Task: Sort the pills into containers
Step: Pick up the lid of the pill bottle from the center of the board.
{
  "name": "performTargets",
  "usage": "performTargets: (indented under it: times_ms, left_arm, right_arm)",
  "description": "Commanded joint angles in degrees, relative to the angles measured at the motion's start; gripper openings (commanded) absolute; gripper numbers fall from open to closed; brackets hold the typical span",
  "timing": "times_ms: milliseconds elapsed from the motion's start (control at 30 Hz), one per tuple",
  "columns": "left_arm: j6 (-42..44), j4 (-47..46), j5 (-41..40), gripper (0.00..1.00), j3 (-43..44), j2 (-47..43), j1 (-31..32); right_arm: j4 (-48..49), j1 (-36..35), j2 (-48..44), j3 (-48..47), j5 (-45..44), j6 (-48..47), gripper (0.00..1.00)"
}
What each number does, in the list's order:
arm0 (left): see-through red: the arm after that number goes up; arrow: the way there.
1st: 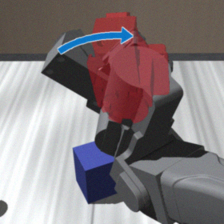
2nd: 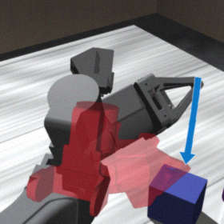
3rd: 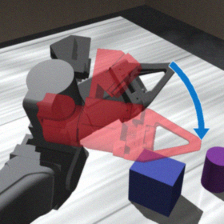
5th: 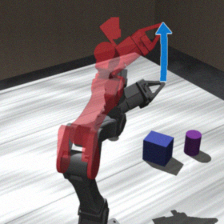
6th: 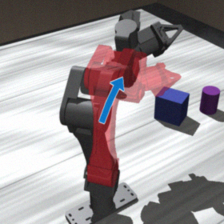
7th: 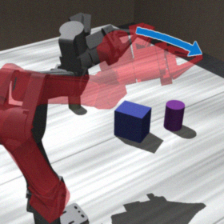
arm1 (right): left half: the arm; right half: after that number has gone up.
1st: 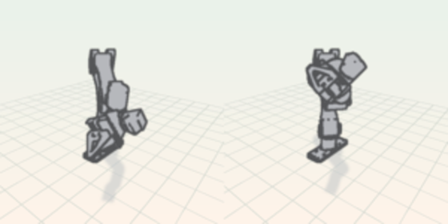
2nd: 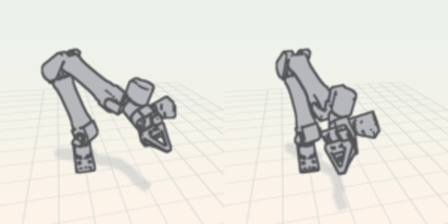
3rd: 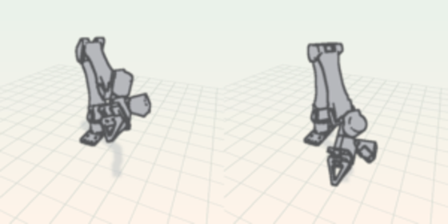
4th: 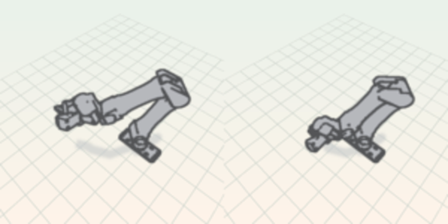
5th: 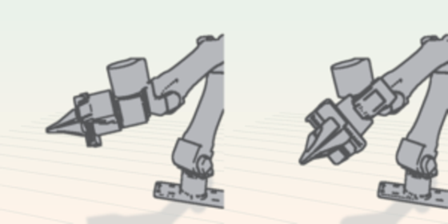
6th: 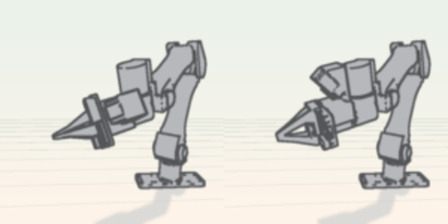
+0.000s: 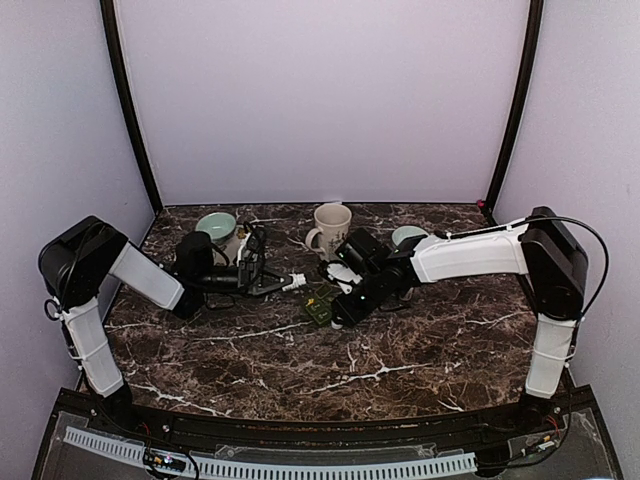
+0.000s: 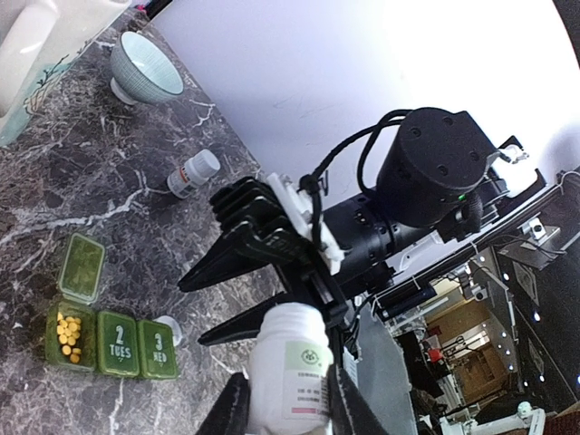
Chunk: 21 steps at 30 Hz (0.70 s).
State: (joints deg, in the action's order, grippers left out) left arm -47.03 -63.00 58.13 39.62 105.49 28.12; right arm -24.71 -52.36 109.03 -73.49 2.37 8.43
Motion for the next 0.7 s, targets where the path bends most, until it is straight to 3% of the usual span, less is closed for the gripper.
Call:
performTargets:
  times_ms: [0,433,667]
  left_arm:
    - [-7.5,-12.7,2.5,0.02,-1.9,-2.7,-0.5]
    - [-25.7,-36.5,4.4,0.02,-4.9,-0.5,-0.8]
    - [-25.5,-36.7,3.8,0.02,-6.7,-2.6,-0.9]
  right_arm:
    - [-0.7,-0.6,0.4,-1.4,-1.5,0.0,0.45]
    - [-2.4,-1.8,1.5,-3.2,-2.1,0.0,0.45]
    - [-3.0,-2.1,2.9,-3.8,-2.7,0.5,0.45]
